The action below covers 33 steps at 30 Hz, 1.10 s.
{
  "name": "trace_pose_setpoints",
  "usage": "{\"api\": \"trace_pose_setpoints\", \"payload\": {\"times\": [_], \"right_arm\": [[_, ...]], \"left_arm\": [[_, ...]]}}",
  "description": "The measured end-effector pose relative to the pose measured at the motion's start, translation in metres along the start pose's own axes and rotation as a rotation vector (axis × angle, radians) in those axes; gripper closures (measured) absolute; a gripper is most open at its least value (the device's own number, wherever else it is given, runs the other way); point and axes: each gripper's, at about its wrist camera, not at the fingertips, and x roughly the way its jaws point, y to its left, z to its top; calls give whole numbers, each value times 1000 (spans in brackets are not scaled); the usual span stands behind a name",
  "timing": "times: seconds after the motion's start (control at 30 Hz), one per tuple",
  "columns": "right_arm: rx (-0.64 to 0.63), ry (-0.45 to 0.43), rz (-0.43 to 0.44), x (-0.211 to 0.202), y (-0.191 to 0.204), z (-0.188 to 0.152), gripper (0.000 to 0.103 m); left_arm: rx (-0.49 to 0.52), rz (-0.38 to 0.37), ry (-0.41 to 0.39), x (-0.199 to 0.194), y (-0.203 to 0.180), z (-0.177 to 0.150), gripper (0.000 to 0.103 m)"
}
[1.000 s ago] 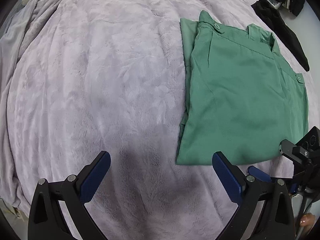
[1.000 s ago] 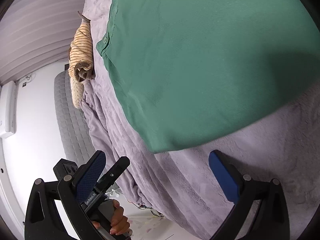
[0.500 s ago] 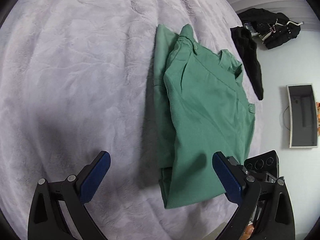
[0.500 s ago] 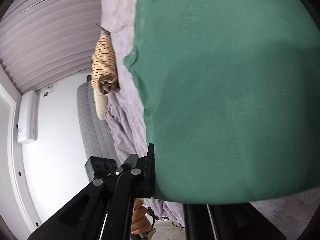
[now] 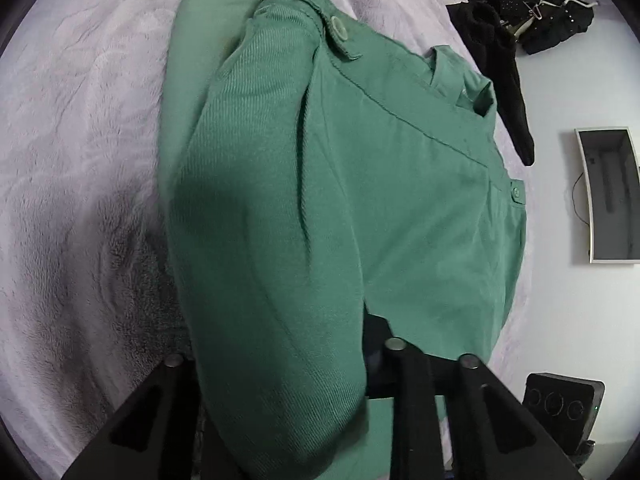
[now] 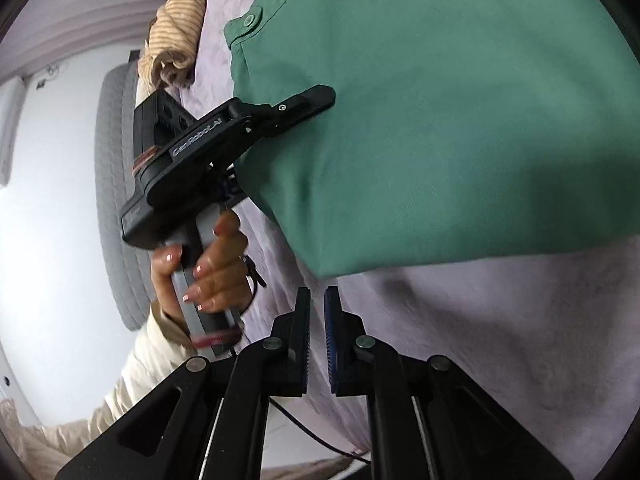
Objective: Fold large clothes
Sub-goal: 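Grasp the side edge of the folded jacket with both grippers, then fold the held side over the other half with both grippers, release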
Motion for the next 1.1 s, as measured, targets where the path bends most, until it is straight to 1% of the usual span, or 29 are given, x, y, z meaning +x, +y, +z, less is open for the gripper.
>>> {"api": "trace_pose_setpoints", "payload": {"times": [0.03,0.07,0.1,0.17,0.23,0.27,0.3,0.33,0.37,0.4,0.43,0.5,0.53,0.57,0.63,0.67,0.73,0.77,0.83,0.9,0.93,0.97,1.0,1.1], "right_arm": [[-35,-24,-40,-13,2,0,93],[-77,-74,-89,-31,5,1,93],[-112,-144,-143,-50,8,4,93],[-147,-264,-230,-80,7,16,93],[-165,-338,-331,-96,0,33,94],[-171,-346,-371,-96,-7,41,94],[-168,-328,-405,-90,-16,50,96],[-140,-276,-426,-78,-32,59,96],[-113,-232,-420,-66,-47,65,96],[-98,-221,-407,-62,-59,67,96],[-91,-233,-382,-60,-65,69,96],[-85,-240,-325,-67,-71,71,96],[-85,-233,-283,-71,-74,71,96],[-83,-226,-244,-76,-80,67,96],[-63,-225,-165,-91,-88,65,96],[-64,-252,-151,-104,-88,61,96],[-87,-341,-159,-141,-89,52,96],[-86,-385,-154,-160,-93,48,96],[-47,-470,-134,-200,-111,40,96],[5,-524,-132,-231,-135,35,96],[38,-547,-146,-247,-153,32,96],[69,-555,-152,-257,-168,31,96],[115,-562,-138,-267,-187,28,93],[226,-558,-72,-280,-230,19,93]], "left_arm": [[13,12,-13,-3,-4,0,83],[35,29,-25,-6,-10,-1,84],[59,56,-37,-7,-16,-2,85],[96,94,-53,-9,-30,-3,87],[113,115,-73,-13,-43,-4,89],[113,115,-83,-15,-50,-3,89],[115,114,-93,-19,-56,-3,89],[119,109,-104,-24,-65,-3,89],[130,103,-114,-35,-67,-6,89],[145,100,-125,-36,-81,-5,89],[176,96,-137,-41,-99,-5,89],[247,96,-153,-47,-132,-5,89],[283,101,-157,-47,-152,-4,89],[329,109,-161,-45,-177,-3,89],[401,113,-166,-38,-217,-5,89],[440,105,-165,-32,-239,-7,89],[499,87,-152,-16,-275,-10,89],[535,82,-143,-4,-293,-13,89],[597,99,-119,32,-332,-17,89],[649,136,-98,72,-359,-20,89],[656,153,-87,92,-368,-21,89],[661,194,-67,115,-372,-29,88],[654,236,-45,131,-375,-35,88],[625,370,-16,175,-373,-45,88]]}}
